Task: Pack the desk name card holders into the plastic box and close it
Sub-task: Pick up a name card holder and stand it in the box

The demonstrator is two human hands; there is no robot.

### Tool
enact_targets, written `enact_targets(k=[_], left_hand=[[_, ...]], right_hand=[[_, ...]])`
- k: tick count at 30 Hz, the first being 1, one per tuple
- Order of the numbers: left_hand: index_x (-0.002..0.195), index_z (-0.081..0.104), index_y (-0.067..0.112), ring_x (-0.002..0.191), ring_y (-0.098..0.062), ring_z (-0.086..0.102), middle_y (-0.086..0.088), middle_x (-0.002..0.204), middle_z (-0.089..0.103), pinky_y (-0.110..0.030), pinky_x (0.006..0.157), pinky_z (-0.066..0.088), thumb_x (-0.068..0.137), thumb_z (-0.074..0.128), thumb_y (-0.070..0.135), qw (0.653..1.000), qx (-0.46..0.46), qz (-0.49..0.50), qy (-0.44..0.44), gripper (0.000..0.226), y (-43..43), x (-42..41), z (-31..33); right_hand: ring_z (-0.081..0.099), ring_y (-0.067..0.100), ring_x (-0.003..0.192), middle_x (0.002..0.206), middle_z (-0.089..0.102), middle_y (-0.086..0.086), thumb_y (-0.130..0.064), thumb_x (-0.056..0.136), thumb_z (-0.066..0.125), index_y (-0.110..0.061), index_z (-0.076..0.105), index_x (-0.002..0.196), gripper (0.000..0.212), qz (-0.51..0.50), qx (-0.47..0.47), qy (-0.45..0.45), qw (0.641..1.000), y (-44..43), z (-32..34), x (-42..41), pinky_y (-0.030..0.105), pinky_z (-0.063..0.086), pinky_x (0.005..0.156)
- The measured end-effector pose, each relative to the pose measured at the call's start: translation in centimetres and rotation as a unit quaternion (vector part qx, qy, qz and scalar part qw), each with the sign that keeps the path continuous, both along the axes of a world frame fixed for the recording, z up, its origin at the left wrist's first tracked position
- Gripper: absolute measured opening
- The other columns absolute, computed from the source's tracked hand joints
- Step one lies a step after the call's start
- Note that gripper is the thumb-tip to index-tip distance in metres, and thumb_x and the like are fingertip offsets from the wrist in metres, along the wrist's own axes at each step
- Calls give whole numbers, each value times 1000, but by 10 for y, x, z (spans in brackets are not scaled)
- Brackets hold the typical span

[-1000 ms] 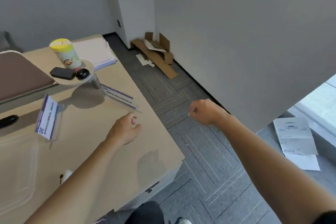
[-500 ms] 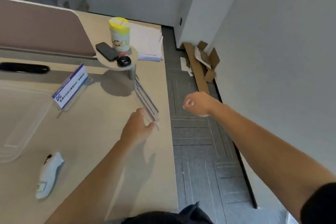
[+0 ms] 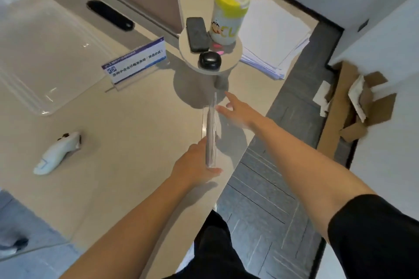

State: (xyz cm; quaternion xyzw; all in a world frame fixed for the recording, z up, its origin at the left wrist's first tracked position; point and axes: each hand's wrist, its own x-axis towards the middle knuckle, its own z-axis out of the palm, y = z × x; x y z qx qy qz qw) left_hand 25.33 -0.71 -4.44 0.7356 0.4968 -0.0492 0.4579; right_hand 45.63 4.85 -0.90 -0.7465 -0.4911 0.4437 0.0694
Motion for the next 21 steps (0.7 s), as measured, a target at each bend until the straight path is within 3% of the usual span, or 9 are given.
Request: enact_targets(k=[5, 8, 11, 14, 17, 19, 21], left_hand=[[153, 12, 27, 101, -30, 62, -7, 113, 65, -40, 82, 53, 88, 58, 46, 996, 55, 5, 64, 82, -11, 28, -7], [154, 15, 18, 96, -36, 63, -16, 107, 65, -41, 79, 52, 95, 49, 35, 991, 63, 2, 121, 71, -13, 35, -4], [152, 22, 22, 97, -40, 61, -20, 109, 64, -43, 80, 51, 95, 46, 31, 990, 55, 17, 132, 63, -11, 29, 6], [151, 22, 24, 92, -41, 62, -20, 105, 64, -44, 79, 52, 94, 45, 31, 991, 48, 12, 123, 62, -11, 16, 16], [153, 17, 26, 88, -39, 62, -19, 101, 65, -42, 76, 52, 93, 44, 31, 993, 45, 28, 105, 66, -15, -7, 27], [152, 19, 26, 90, -38, 62, -18, 106, 65, -41, 76, 52, 94, 44, 28, 995, 38, 45, 79, 63, -17, -26, 37], [146, 29, 25, 96, -37, 62, -15, 112, 64, -40, 79, 51, 93, 44, 23, 997, 40, 64, 31, 55, -23, -48, 49]], right_hand=[[41, 24, 137, 149, 45, 5, -65, 89, 53, -44, 19, 153, 76, -2, 13, 118, 993, 16, -24, 18, 35, 32, 105], [44, 19, 135, 148, 46, -4, -65, 85, 56, -47, 36, 146, 67, -7, 2, 174, 985, 22, -32, 12, 47, 36, 113], [41, 17, 135, 147, 44, -7, -55, 90, 54, -37, 38, 145, 60, -49, -1, 231, 972, 24, -34, -4, 42, 34, 111], [48, 19, 125, 142, 49, 3, -45, 96, 56, -33, 40, 133, 42, -79, 12, 251, 965, 22, -34, -20, 32, 39, 90], [53, 12, 105, 133, 48, -1, -45, 95, 58, -35, 41, 126, 36, -105, 11, 271, 957, 20, -18, -42, 31, 47, 71], [53, 14, 103, 123, 46, -8, -41, 96, 58, -33, 40, 128, 38, -117, 15, 286, 951, 17, -3, -61, 35, 54, 70], [52, 22, 112, 115, 47, -16, -41, 95, 59, -33, 39, 129, 40, -122, 33, 284, 950, 14, 11, -86, 42, 55, 80]])
